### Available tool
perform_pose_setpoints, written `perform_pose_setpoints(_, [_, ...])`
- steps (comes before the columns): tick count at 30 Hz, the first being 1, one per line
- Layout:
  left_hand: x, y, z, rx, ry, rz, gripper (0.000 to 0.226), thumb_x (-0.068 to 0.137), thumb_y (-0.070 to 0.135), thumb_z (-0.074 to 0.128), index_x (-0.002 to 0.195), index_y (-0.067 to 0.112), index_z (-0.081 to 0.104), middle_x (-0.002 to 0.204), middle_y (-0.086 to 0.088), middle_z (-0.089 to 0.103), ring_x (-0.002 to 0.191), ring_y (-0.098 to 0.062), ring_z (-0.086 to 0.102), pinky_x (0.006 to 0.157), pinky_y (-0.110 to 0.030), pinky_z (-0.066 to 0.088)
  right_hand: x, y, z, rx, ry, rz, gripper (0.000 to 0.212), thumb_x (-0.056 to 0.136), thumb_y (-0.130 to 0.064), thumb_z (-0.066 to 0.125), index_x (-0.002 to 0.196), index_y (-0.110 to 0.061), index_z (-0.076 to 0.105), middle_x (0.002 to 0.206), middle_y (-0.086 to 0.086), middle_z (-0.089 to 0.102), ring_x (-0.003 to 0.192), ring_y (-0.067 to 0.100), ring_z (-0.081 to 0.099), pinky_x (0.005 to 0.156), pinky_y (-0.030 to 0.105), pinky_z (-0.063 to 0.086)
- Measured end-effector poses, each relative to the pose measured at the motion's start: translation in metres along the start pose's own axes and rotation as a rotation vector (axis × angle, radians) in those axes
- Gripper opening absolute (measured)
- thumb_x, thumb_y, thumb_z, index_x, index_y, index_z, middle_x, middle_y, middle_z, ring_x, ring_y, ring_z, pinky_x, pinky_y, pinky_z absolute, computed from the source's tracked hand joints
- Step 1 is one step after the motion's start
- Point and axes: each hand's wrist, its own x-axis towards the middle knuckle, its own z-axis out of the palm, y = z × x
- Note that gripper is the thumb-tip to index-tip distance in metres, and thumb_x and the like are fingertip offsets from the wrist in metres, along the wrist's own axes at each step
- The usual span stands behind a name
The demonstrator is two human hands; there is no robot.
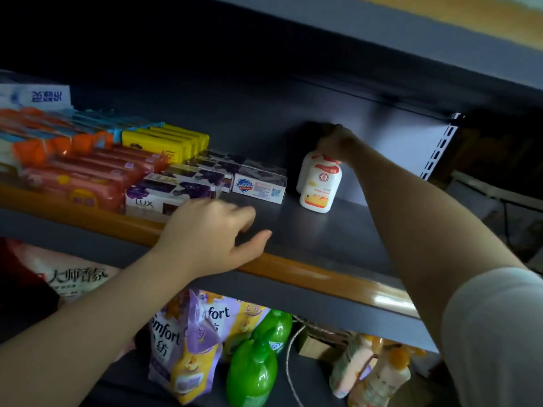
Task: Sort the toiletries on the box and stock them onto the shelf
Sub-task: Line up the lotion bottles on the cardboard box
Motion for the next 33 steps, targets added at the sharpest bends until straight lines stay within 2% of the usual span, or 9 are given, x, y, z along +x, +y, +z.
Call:
perform_pose_setpoints(4, [0.000,-0.001,0.000,-0.023,0.001,-0.006,0.040,0.084,0.042,0.043,0.057,0.014,0.052,0.044,0.002,0.045,0.038,-0.023,0.047,0.039,-0.024,0.036,0.015,0.008,0.007,-0.299,0.025,-0.093,0.046,0.095,-0.030,0.042,0.137,-0.012,0.042,0.134,0.015,0.049,0.120,0.033,0.049,0.091,0.035,0.038])
perform_pose_setpoints(10, [0.001,0.001,-0.003,-0.019,0.016,-0.021,0.039,0.084,0.040,0.041,0.056,0.014,0.053,0.044,0.002,0.044,0.038,-0.026,0.047,0.040,-0.025,0.033,-0.006,0.005,0.003,-0.216,0.131,-0.101,0.035,0.094,-0.031,0.046,0.123,-0.015,0.051,0.119,0.017,0.056,0.103,0.037,0.055,0.077,0.037,0.043])
perform_pose_setpoints(15, [0.000,0.006,-0.007,-0.040,0.018,-0.073,0.036,0.082,0.040,0.040,0.061,0.014,0.054,0.046,0.002,0.049,0.041,-0.027,0.052,0.043,-0.023,0.032,-0.069,0.007,0.000,-0.111,0.357,-0.291,0.025,0.092,-0.027,0.048,0.115,-0.016,0.053,0.104,0.015,0.062,0.088,0.035,0.057,0.070,0.036,0.046])
perform_pose_setpoints(18, [0.002,0.010,-0.011,-0.010,0.073,-0.074,0.039,0.081,0.043,0.041,0.090,0.010,0.059,0.071,-0.002,0.063,0.060,-0.029,0.063,0.048,-0.027,0.042,-0.130,-0.002,-0.005,-0.065,0.536,-0.473,0.039,0.089,-0.040,0.042,0.118,-0.018,0.055,0.101,0.012,0.063,0.088,0.036,0.060,0.072,0.043,0.050])
perform_pose_setpoints(20, [0.002,0.014,-0.013,-0.015,0.101,-0.110,0.057,0.080,0.049,0.042,0.116,0.006,0.053,0.105,-0.012,0.064,0.092,-0.032,0.063,0.069,-0.036,0.050,-0.170,-0.014,-0.010,-0.025,0.633,-0.583,0.042,0.089,-0.042,0.041,0.119,-0.018,0.057,0.098,0.010,0.063,0.082,0.036,0.060,0.068,0.045,0.052])
perform_pose_setpoints(23, [-0.002,0.036,-0.029,-0.251,0.194,-0.157,0.082,0.077,0.056,0.049,0.136,0.002,0.036,0.138,-0.017,0.043,0.127,-0.028,0.039,0.103,-0.034,0.032,-0.222,-0.031,-0.014,0.061,0.792,-0.711,0.031,0.092,-0.036,0.047,0.115,-0.018,0.057,0.086,0.007,0.058,0.069,0.029,0.055,0.057,0.041,0.051])
perform_pose_setpoints(26, [-0.012,0.060,-0.056,-0.361,0.285,-0.118,0.086,0.074,0.053,0.059,0.137,-0.001,0.035,0.137,-0.015,0.043,0.125,-0.018,0.034,0.103,-0.023,0.026,-0.260,-0.051,-0.015,0.094,0.883,-0.792,0.023,0.094,-0.036,0.049,0.113,-0.024,0.052,0.083,0.006,0.057,0.068,0.022,0.052,0.053,0.034,0.048])
perform_pose_setpoints(31, [-0.049,0.060,-0.107,-0.600,0.074,-0.214,0.081,0.061,0.057,0.066,0.132,0.027,0.040,0.117,0.021,0.052,0.106,0.003,0.050,0.085,-0.003,0.035,-0.298,-0.075,-0.011,0.294,0.721,-0.865,0.026,0.088,-0.022,0.061,0.108,-0.007,0.065,0.088,0.004,0.065,0.078,0.008,0.054,0.074,0.012,0.039])
perform_pose_setpoints(33, [-0.081,0.053,-0.120,-0.795,-0.143,-0.270,0.072,0.054,0.053,0.072,0.120,0.049,0.042,0.108,0.032,0.058,0.104,0.009,0.054,0.085,-0.009,0.041,-0.311,-0.083,0.011,0.396,0.547,-0.891,0.027,0.084,-0.024,0.063,0.106,-0.008,0.065,0.087,-0.008,0.062,0.078,-0.001,0.052,0.075,0.004,0.035])
